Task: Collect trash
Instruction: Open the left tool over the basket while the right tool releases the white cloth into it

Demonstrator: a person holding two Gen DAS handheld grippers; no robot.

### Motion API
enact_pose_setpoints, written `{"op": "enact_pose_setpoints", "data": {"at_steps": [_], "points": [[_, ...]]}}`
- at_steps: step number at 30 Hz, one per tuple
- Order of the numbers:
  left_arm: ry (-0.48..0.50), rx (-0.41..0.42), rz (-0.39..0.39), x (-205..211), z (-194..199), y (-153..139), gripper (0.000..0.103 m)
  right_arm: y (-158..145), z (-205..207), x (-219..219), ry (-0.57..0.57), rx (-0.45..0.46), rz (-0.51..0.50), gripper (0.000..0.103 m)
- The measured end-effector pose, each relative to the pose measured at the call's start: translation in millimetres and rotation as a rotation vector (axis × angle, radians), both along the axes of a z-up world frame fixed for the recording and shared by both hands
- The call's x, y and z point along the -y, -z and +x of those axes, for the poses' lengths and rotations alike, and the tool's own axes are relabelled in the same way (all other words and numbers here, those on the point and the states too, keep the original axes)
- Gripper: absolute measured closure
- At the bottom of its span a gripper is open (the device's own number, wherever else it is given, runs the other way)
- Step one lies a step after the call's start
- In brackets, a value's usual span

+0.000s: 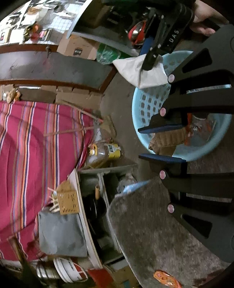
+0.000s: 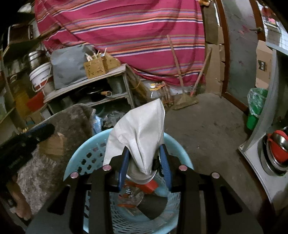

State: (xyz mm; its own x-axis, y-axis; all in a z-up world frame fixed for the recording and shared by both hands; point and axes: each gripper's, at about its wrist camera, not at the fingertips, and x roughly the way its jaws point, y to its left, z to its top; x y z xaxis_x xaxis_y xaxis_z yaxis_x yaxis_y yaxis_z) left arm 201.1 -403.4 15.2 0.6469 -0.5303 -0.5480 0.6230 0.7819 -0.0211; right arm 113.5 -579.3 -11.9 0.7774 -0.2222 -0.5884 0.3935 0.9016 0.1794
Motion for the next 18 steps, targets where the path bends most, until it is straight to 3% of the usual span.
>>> {"op": "enact_pose_setpoints", "data": {"at_steps": [10,11,12,14,18], "points": [[0.071,-0.037,0.024,41.4,4.7,16.5,0.078,4.0,-4.4,9.3,0.013,0.002,0.018,0.069],[0.068,-0.027,0.034,41.5,3.8,17.1,0.070,3.5,-4.8,11.2,0.013,0.001,0.019,0.069],[0.054,-0.016,0.039,39.4,3.3,16.4,0.052,4.2,-5.1,12.7,0.017,0.000,0.022,0.069],[0.040,0.002,0.030,32.7,2.1,13.3,0.036,5.0,-4.5,14.2,0.021,-0.002,0.029,0.069],[0.019,0.025,0.034,18.2,1.0,4.2,0.025,6.7,0.2,12.5,0.017,-0.012,0.029,0.068]]}}
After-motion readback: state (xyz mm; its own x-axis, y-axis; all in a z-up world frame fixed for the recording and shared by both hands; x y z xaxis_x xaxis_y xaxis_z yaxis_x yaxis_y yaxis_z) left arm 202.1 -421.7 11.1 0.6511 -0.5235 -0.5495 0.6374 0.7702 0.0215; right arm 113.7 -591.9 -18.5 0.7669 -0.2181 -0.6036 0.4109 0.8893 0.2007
